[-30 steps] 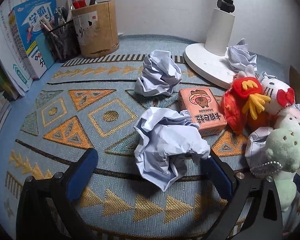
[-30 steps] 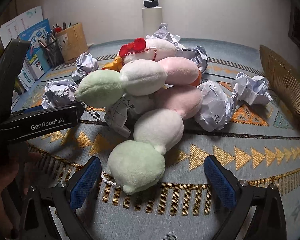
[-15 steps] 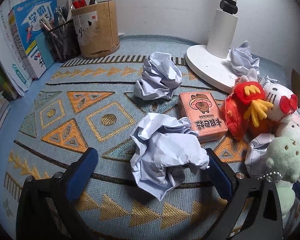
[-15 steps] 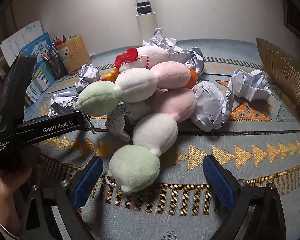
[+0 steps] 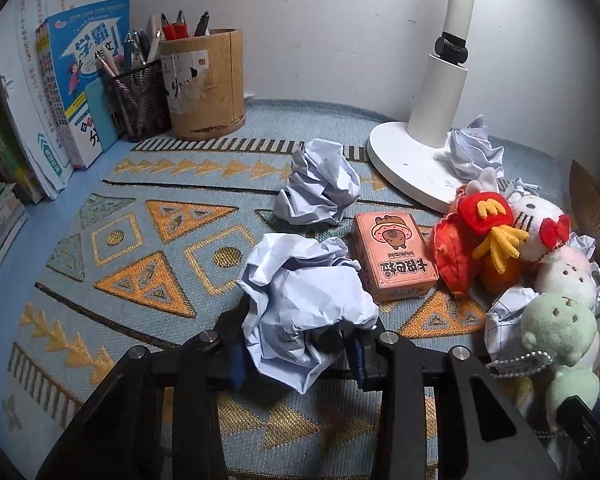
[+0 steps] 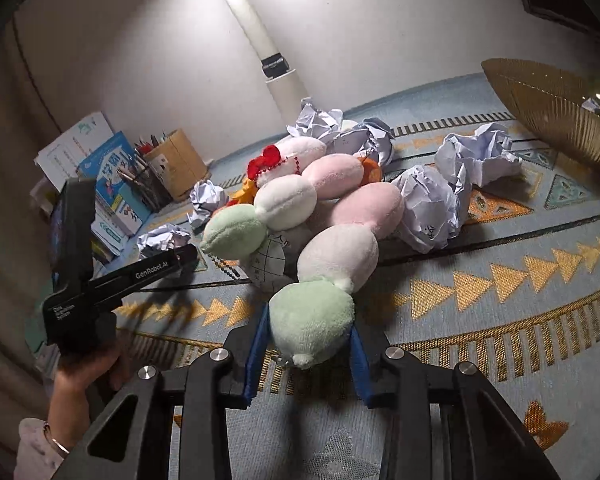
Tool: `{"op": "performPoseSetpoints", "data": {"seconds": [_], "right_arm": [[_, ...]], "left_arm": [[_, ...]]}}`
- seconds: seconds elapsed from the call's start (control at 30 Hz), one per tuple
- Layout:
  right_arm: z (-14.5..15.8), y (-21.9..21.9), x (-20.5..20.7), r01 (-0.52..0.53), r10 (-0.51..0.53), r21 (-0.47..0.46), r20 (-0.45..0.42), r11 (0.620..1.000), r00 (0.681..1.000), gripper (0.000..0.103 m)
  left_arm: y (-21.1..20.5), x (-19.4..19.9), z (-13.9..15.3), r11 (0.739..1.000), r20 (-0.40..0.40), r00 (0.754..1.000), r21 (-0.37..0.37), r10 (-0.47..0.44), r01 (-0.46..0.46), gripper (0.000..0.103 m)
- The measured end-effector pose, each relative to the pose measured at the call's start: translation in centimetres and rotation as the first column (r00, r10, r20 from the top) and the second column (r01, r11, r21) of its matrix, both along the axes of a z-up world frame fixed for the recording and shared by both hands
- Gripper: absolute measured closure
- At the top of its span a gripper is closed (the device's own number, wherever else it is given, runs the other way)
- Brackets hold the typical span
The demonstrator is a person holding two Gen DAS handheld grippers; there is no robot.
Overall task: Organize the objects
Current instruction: 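Grasp a paper ball with the left tool while the right tool grasps the green plush chain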
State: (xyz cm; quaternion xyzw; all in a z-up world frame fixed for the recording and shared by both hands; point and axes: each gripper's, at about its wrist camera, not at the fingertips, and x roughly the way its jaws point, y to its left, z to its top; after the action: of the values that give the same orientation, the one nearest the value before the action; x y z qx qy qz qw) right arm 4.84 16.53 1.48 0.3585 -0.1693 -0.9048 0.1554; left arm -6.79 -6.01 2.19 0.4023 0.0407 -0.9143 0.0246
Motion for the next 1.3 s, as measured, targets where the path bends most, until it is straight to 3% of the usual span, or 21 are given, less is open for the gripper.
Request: {"op": "performPoseSetpoints", "data": {"seconds": [0.13,0.27,0.47,0.83,1.0,1.3], "right_arm": [[0.5,1.9,1.1,-0.004,-0.006,-0.125,-0.078,0.992,0.997,0.067],[0.2,2.3,0.7,-0.016,0.004,-0.177,-0.068,0.984,0.998,0.067],[1.2,2.2,1.8,-0.071,0.037,-0.211,-0.159,0.975,0.987,0.067],[1.5,2.7,2.6,-0.085,0.032,-0.248,-0.209,0.965,0.977,0.067],[2.0,3.8,3.9,-0.084,0.001,-0.285,-0.282,0.955,0.959,0.067],[1.7,4.5,3.4,-0.109,0.01,-0.337,-0.282,0.935,0.959,0.067]], "left_arm": [[0.0,0.9,0.9,0.999,-0.064,0.997,-0.036,0.032,-0.035,0.068],[1.2,1.1,1.3,0.995,-0.086,0.996,-0.1,0.002,-0.01,0.065],[2.5,1.1,1.4,0.986,-0.091,0.995,-0.164,-0.033,0.018,0.064],[2.6,1.3,1.5,0.988,-0.104,0.994,-0.157,-0.026,0.01,0.064],[2.7,1.9,1.9,0.989,-0.142,0.988,-0.144,-0.056,0.036,0.064],[3.1,2.2,2.1,0.987,-0.161,0.985,-0.154,-0.065,0.04,0.064]]}}
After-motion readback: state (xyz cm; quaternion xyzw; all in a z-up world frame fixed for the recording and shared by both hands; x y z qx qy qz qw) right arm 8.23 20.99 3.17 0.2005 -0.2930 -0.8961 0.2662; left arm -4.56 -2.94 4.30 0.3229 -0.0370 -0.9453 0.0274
